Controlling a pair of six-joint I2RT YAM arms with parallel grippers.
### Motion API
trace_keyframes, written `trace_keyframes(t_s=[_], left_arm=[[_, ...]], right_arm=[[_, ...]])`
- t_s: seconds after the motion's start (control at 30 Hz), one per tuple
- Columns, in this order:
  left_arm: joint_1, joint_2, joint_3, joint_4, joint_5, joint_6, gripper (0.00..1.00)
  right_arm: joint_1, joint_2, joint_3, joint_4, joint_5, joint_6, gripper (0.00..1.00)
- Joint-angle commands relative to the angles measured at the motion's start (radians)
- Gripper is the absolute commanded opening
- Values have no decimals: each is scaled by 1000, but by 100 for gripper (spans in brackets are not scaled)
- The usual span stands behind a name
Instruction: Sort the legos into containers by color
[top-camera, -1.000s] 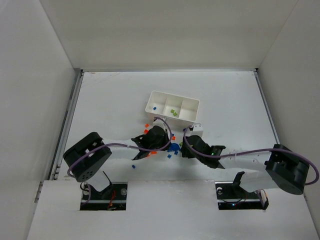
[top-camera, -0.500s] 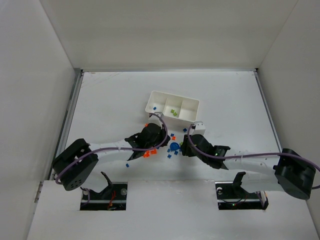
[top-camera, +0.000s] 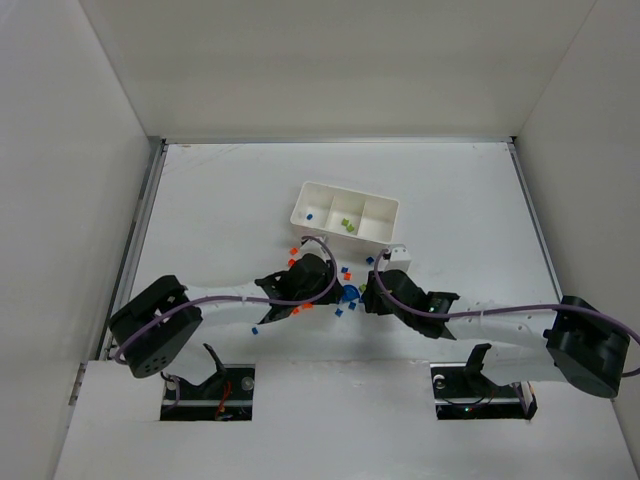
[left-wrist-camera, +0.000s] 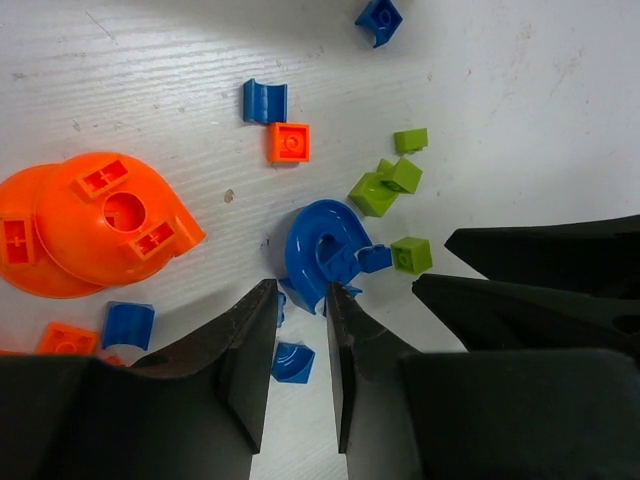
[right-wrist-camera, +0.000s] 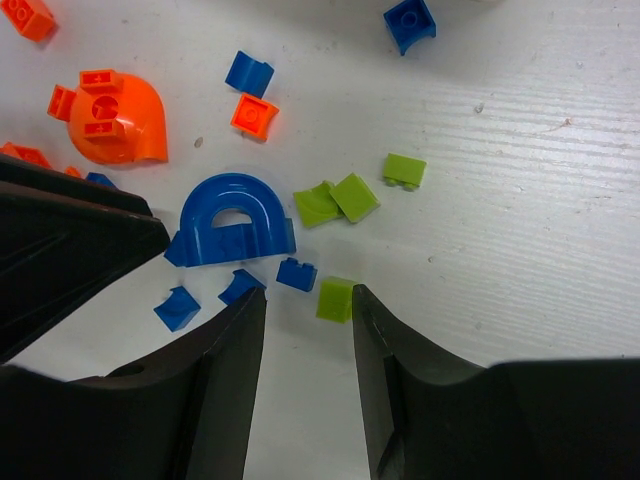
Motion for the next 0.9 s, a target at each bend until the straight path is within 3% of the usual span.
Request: trace_keyframes(t_s=[0.0, 0.47, 0.63, 0.87], left_arm=[[-6, 40, 20, 30, 5, -14, 23], [22, 122, -6, 176, 17, -45, 20], [32, 86, -33, 228, 20, -46, 19], [42, 65, -33, 233, 26, -26, 26]], right_arm=[[12, -3, -2, 29, 5, 11, 46], [12, -9, -17, 29, 6, 19, 46], [12, -16, -20, 29, 5, 15, 46], [12, -29, -25, 29, 5, 15, 46]])
